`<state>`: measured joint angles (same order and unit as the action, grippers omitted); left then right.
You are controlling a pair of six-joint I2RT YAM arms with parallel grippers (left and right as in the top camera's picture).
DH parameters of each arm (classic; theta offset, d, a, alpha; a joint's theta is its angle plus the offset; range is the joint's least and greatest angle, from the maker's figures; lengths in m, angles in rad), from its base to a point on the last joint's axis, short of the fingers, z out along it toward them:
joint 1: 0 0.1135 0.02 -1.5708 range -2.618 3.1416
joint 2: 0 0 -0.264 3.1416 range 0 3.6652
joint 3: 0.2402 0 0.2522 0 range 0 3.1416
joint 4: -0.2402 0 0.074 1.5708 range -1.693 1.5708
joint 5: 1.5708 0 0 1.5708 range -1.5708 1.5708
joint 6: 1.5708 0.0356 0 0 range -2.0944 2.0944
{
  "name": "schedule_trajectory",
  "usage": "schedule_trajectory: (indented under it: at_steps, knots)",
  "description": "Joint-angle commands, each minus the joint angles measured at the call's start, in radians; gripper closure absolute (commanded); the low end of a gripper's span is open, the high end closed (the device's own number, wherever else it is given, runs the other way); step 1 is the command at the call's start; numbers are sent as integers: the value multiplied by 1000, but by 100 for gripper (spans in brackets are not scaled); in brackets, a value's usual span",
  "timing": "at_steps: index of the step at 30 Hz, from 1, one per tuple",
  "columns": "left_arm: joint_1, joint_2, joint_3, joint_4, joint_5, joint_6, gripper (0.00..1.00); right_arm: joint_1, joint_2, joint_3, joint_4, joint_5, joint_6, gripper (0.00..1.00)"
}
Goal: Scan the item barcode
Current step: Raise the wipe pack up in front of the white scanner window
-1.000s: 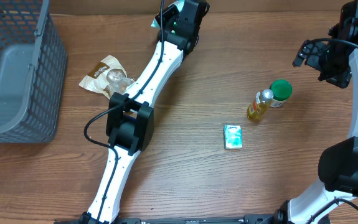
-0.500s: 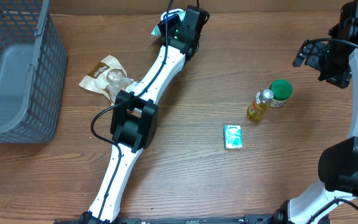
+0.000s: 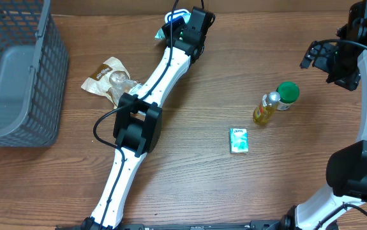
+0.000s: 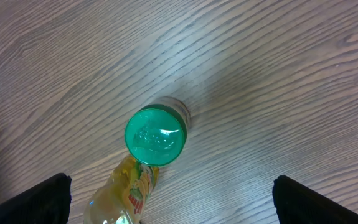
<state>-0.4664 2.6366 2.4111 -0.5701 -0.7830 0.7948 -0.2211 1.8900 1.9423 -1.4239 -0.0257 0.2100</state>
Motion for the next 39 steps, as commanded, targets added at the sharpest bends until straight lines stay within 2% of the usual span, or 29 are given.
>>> schedule_trajectory:
  at_steps: [1, 17, 24, 31, 39]
  knots:
    - [-13, 26, -8, -18, 17, -18, 96, 0, -16, 0, 4, 6, 5, 0]
    - [-13, 56, -9, -65, 57, -40, 96, 0, -16, 0, 4, 6, 5, 0]
    - [-7, 56, -9, -90, 156, -39, 96, 0, -16, 0, 4, 6, 6, 0]
    - [6, 52, -8, -103, 163, 6, 96, 0, -16, 0, 4, 6, 6, 0]
    - [48, 14, -6, -106, 341, 21, 96, 0, -16, 0, 4, 6, 6, 0]
